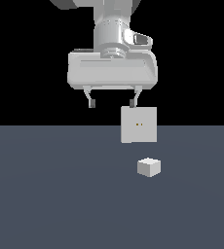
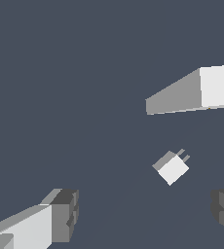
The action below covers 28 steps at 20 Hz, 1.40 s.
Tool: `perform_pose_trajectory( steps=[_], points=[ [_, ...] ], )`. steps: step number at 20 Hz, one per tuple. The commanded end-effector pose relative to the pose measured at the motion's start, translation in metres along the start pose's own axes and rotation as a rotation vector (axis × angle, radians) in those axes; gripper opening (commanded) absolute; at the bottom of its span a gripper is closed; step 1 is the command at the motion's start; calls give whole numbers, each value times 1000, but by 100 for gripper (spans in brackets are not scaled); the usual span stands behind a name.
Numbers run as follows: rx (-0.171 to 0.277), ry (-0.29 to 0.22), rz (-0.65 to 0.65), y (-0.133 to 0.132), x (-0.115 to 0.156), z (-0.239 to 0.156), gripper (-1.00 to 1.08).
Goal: Plug the charger into the wall socket.
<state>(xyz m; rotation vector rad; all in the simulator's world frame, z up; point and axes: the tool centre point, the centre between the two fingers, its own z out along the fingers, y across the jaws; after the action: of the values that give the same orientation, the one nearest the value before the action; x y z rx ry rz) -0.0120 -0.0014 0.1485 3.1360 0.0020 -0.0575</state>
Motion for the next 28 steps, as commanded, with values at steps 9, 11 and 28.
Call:
perform_pose_trajectory(
  steps=[9, 11, 28],
  points=[
    [-8, 22, 35, 3, -1, 4, 100],
    [-12, 35, 55, 5, -1, 6, 100],
    [-74, 218, 344, 31, -9, 36, 100]
  ],
)
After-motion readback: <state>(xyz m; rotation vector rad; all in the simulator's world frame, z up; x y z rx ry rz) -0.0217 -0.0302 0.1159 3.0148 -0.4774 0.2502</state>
